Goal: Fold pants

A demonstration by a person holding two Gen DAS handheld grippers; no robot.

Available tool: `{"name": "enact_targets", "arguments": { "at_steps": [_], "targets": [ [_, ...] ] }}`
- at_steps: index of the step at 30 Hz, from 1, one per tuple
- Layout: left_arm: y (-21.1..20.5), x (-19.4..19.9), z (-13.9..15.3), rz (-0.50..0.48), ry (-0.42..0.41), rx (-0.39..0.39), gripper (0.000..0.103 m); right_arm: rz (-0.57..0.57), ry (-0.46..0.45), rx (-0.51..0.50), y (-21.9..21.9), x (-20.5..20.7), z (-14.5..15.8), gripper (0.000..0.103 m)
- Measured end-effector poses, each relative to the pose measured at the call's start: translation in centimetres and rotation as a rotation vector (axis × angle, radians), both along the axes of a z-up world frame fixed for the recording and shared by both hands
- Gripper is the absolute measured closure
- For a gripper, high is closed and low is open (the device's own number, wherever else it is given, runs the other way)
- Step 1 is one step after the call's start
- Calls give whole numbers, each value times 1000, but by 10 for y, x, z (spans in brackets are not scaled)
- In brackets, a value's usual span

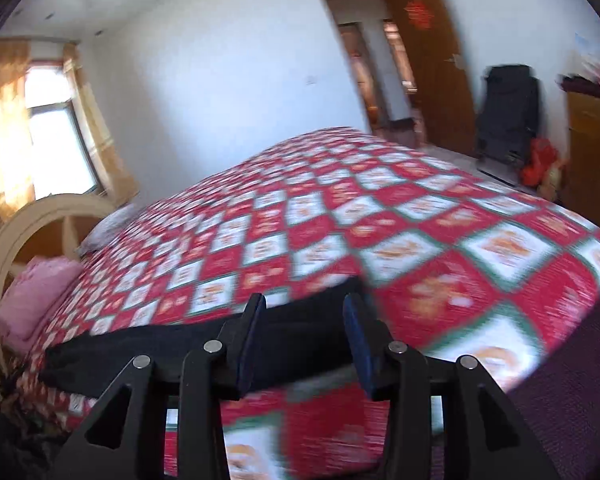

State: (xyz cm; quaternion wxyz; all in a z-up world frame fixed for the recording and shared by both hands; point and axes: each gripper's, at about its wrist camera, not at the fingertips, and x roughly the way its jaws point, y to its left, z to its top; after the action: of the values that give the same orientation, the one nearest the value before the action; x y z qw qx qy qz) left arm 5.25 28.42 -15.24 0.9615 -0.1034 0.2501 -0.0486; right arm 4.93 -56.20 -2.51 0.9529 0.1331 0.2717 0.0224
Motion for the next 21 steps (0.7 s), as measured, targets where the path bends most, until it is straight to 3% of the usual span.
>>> {"name": "enact_targets", "arguments": {
  "at_steps": [3,7,10,14,18,21],
  "targets": [
    [-35,14,0,-66,41,75,39,178,50,-39,70,34,4,61],
    [-54,18,-11,-59,92,173,39,432,100,-123,170,69,-5,61],
    [-36,18,-11,-13,96,115,39,622,127,-108,244,91,-17,61],
    [-10,39,-12,15,132,11,42,765,180,-109,327,120,-40,61],
    [-8,62,-20,-32,174,-89,56,798,258,-91,378,152,-62,61],
    [-12,75,-27,-45,205,-115,60,800,299,-59,401,186,-76,61]
  ]
}}
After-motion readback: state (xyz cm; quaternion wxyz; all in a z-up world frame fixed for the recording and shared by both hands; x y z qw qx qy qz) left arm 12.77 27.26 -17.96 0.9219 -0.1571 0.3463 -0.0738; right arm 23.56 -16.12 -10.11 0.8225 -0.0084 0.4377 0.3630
